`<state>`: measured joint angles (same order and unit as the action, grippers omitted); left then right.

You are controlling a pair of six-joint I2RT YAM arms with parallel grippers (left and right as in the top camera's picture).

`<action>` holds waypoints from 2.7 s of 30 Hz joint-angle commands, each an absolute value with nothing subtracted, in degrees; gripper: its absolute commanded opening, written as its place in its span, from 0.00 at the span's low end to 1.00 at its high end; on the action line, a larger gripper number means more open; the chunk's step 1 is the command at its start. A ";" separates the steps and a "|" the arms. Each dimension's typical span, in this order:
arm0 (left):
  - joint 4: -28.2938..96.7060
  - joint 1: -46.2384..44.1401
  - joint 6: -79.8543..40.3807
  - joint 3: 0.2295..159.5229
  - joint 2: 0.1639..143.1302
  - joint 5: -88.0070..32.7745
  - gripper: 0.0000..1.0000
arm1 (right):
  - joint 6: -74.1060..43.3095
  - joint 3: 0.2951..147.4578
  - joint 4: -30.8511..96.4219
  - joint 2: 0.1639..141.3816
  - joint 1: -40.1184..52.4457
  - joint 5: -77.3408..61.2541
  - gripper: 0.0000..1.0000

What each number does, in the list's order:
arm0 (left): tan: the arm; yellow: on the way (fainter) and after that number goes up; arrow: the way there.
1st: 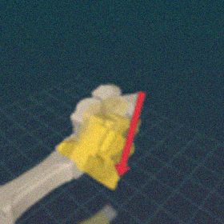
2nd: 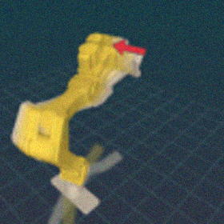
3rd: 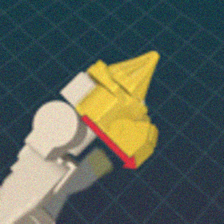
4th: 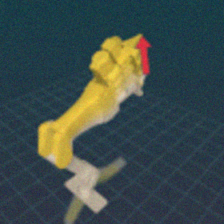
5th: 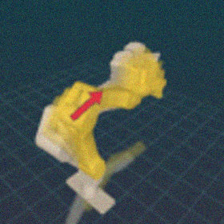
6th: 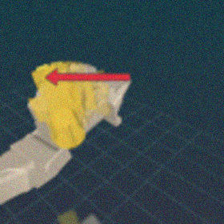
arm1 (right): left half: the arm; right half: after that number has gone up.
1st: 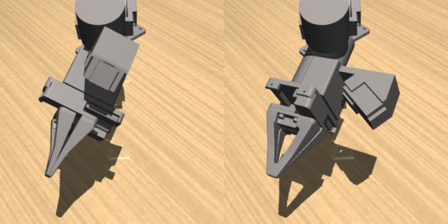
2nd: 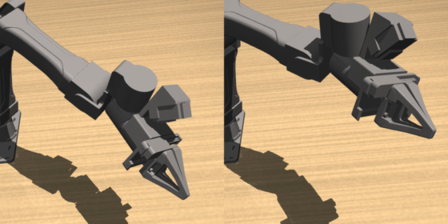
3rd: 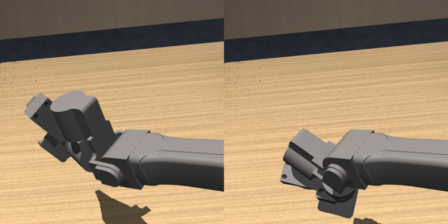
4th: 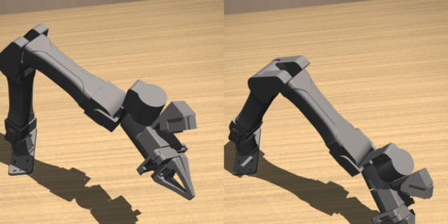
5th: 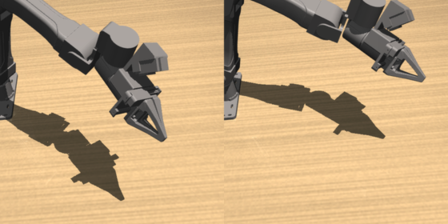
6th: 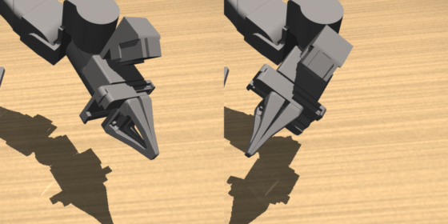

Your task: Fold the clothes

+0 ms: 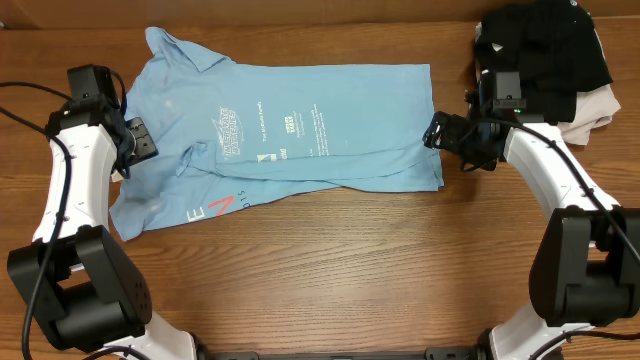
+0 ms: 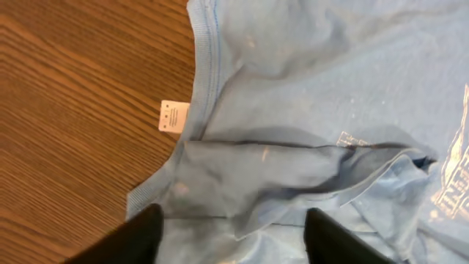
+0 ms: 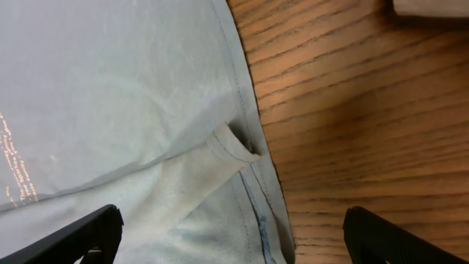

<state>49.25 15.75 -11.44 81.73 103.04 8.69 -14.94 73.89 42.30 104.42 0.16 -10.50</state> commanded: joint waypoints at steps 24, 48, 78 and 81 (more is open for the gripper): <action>77.41 6.39 -7.33 92.31 103.66 -7.53 1.00 | -13.93 91.05 69.04 105.16 9.45 -11.75 1.00; 45.47 5.85 -10.72 65.19 103.66 0.25 0.90 | -16.58 63.96 36.25 105.58 12.56 -8.71 0.07; 53.28 6.07 -16.29 58.22 103.66 7.79 1.00 | -29.12 57.47 53.95 105.62 12.36 -10.02 0.04; 55.29 6.42 -16.97 58.22 103.66 9.06 1.00 | -30.96 57.47 57.54 105.60 11.92 -13.47 0.04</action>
<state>53.58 6.09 -15.55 59.40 103.13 3.88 -26.98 58.96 56.34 104.09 12.36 -10.79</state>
